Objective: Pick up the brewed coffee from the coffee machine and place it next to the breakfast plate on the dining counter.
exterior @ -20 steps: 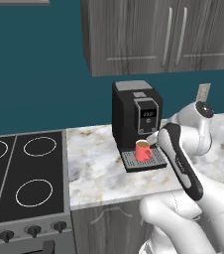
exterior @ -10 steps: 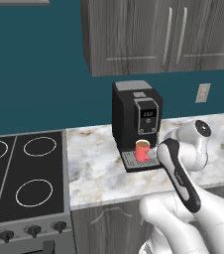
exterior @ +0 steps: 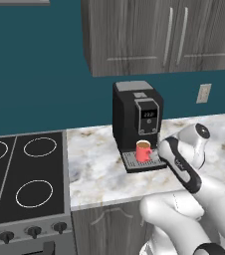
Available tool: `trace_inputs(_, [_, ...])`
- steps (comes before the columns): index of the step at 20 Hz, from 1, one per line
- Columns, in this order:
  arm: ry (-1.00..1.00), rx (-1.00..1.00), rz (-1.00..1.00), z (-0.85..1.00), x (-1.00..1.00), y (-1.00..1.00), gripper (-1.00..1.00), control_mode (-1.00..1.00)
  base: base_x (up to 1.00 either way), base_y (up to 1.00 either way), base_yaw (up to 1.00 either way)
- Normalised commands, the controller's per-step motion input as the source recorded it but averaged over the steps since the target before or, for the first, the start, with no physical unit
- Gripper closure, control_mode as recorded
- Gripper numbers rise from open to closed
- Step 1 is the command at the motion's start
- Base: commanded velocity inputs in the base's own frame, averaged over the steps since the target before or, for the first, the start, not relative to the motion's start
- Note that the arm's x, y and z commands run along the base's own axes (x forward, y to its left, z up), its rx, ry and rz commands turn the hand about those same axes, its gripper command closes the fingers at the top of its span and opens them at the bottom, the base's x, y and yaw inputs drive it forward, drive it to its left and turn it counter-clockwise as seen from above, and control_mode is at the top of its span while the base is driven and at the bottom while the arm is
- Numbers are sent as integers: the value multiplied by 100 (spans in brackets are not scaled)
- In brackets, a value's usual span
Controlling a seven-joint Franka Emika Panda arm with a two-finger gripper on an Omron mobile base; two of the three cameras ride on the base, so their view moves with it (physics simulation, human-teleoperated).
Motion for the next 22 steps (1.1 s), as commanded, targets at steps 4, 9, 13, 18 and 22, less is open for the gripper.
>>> trace_inputs(4, [8,1,4,-21,24,14,-100,-100,0,0,0])
trace_inputs(9, [7,6,3,-7,2,30,-100,-100,0,0,0])
trace_inputs(13, [7,6,4,-29,12,17,-100,-100,0,0,0])
trace_inputs(18, [4,3,4,-34,26,0,-100,-100,0,0,0])
trace_inputs(22, [0,3,1,-16,29,0,-100,-100,0,0,0])
